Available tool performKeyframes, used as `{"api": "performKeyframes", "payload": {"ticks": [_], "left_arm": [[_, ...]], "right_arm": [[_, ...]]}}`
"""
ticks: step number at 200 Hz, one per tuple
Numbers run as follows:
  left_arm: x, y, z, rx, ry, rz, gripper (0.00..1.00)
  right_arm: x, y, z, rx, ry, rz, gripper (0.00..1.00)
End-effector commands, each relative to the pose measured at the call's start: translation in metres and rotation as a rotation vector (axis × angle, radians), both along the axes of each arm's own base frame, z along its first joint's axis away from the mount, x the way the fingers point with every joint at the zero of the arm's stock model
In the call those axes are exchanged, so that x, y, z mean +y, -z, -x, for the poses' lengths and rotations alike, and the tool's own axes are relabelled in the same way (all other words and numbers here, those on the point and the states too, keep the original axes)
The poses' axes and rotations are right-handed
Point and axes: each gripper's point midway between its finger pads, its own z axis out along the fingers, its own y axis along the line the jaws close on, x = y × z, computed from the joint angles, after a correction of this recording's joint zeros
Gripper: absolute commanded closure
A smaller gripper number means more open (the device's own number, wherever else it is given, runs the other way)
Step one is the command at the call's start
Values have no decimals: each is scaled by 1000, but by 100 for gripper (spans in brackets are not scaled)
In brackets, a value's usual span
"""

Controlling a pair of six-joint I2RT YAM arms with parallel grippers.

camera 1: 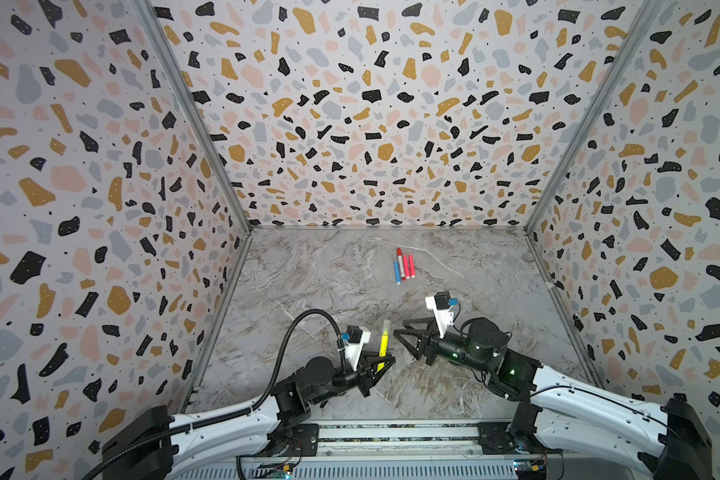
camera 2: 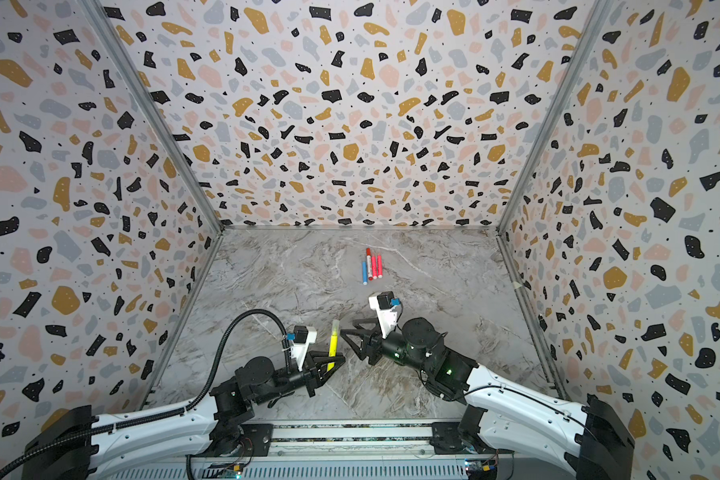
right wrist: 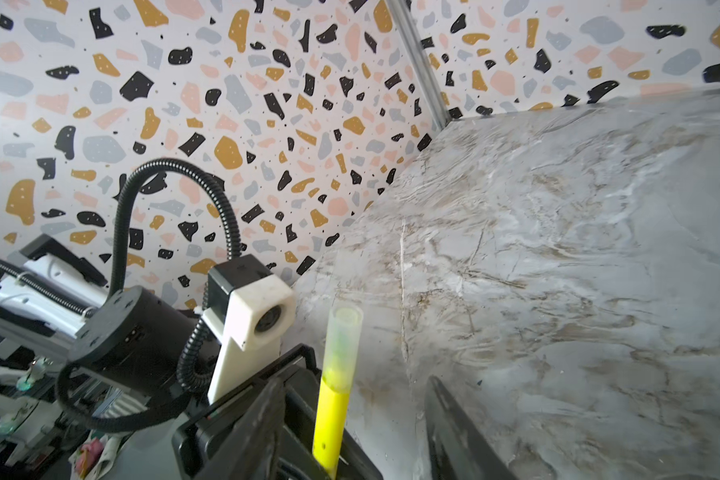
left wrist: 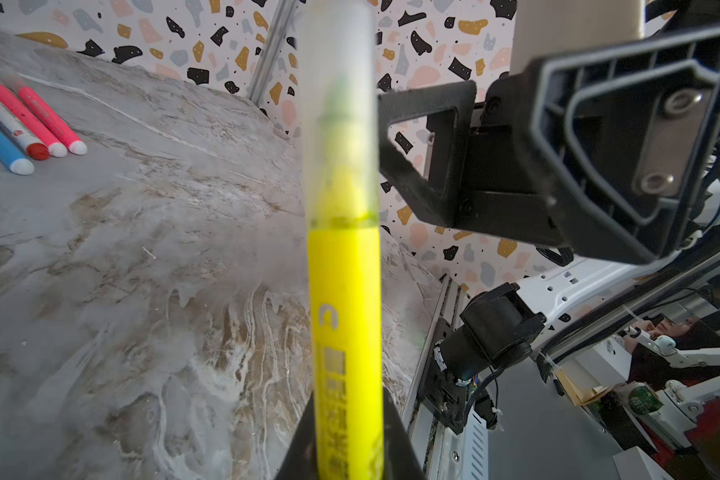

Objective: Insert the pens into the pen caps
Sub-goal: 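Push the clear cap down onto the highlighter with the right gripper, then take the capped highlighter with the right gripper while the left gripper opens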

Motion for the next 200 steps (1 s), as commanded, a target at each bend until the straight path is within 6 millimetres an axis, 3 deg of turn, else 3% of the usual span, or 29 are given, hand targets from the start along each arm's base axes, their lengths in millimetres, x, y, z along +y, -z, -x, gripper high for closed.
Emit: {"api": "performKeyframes", "payload": {"ticks": [1, 63, 128, 174, 200], "left_arm": [[-5, -40, 1, -83, 23, 99, 100], [-4, -42, 0, -85, 12, 100, 100], [-7, -43, -1, -92, 13, 90, 100], [-7, -45, -2, -98, 10, 87, 100], [-5, -38, -10, -82, -32, 48, 100]], "right_arm": [[10, 0, 14, -16, -105, 8, 47], [29, 13, 22, 19, -204, 21, 54], [34, 10, 22, 29, -212, -12, 60], [39, 21, 21, 67, -220, 13, 79], [33, 22, 9, 69, -146, 28, 84]]}}
